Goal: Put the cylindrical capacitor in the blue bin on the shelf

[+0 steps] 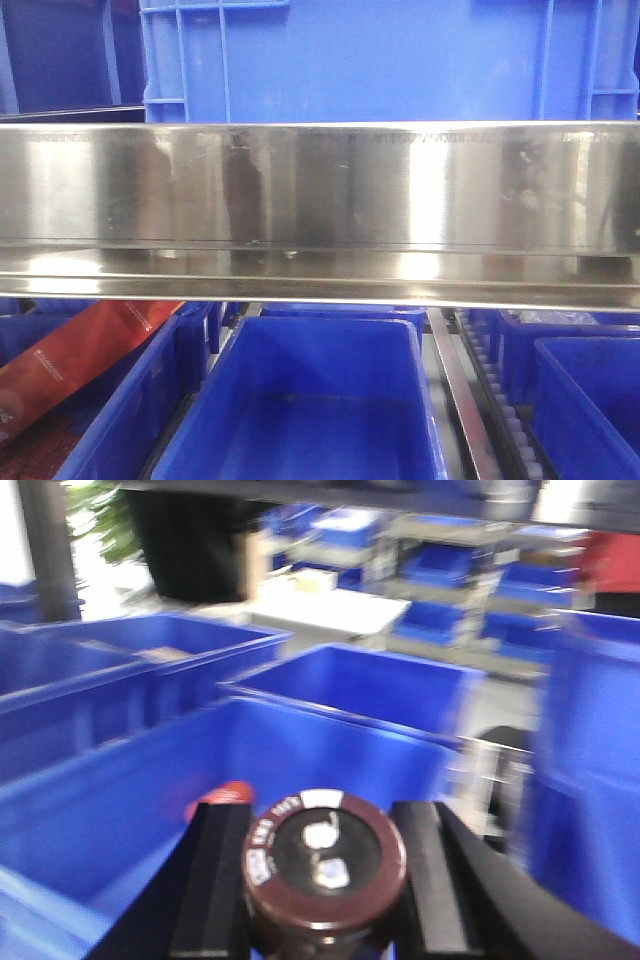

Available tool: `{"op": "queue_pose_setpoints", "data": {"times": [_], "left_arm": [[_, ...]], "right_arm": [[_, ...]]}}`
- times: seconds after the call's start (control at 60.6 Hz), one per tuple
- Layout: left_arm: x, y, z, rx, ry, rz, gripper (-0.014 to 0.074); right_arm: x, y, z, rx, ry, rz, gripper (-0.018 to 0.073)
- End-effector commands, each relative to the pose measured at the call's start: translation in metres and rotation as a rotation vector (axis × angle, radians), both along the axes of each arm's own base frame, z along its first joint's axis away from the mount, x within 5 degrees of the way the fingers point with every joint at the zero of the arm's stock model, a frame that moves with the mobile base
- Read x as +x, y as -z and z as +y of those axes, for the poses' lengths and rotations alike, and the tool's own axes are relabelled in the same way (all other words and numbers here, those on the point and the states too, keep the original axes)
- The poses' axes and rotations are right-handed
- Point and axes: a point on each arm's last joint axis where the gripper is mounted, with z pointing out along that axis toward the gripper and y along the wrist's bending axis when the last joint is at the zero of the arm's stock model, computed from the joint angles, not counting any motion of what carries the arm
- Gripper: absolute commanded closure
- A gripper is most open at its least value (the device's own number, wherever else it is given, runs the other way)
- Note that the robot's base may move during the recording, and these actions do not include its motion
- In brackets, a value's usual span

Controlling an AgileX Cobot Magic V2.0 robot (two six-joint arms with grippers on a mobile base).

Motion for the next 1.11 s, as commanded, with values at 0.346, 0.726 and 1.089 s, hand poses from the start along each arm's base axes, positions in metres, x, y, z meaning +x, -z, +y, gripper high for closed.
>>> {"op": "queue_pose_setpoints", "data": {"times": [0.346, 0.726, 1.089], "left_arm": [[-0.001, -0.002, 0.000, -0.020, -0.004, -0.025, 0.0708], [-0.001, -0.002, 0.000, -0.019, -0.004, -0.023, 0.0708], [-0.001, -0.002, 0.001, -0.012, -0.008, -0.026, 0.0708]], "right_arm": [[0.161, 0.047, 0.091, -0.180, -0.101, 0.320, 0.0690], [0.213, 0.114, 0.116, -0.215, -0.090, 0.526, 0.0054], [0.189, 0.080, 0.104, -0.182, -0.089, 0.471, 0.0214]]}}
